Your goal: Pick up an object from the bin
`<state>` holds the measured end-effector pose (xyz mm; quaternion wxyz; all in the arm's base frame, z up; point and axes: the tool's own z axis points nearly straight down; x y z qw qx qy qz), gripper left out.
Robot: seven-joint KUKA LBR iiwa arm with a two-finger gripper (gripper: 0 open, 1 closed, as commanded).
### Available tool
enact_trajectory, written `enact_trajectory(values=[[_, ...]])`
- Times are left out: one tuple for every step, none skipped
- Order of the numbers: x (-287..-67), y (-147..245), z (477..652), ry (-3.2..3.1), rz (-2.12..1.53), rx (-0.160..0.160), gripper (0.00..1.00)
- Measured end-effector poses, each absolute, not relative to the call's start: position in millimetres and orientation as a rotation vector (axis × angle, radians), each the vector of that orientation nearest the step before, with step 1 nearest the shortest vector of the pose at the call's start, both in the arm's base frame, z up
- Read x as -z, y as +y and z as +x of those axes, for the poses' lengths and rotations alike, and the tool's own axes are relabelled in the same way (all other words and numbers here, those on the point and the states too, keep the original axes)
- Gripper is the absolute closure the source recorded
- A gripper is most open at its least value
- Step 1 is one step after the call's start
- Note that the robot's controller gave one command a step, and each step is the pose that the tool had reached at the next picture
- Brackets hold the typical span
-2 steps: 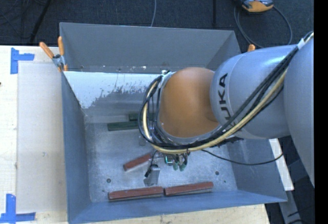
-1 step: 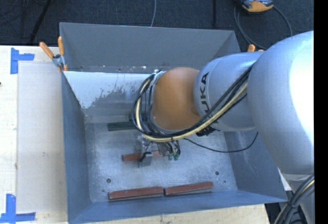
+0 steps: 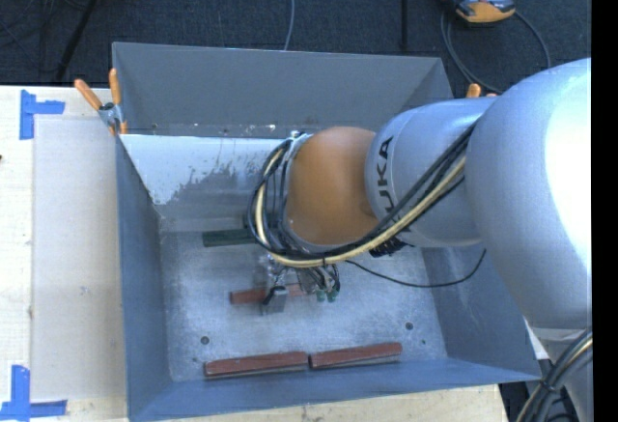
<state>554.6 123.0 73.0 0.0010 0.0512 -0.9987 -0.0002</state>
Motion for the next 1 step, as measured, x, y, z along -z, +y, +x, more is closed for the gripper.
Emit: enact_trajectory(values=[[-231.2, 128.3, 556.4, -3.143, 0.137, 0.001, 1.0]])
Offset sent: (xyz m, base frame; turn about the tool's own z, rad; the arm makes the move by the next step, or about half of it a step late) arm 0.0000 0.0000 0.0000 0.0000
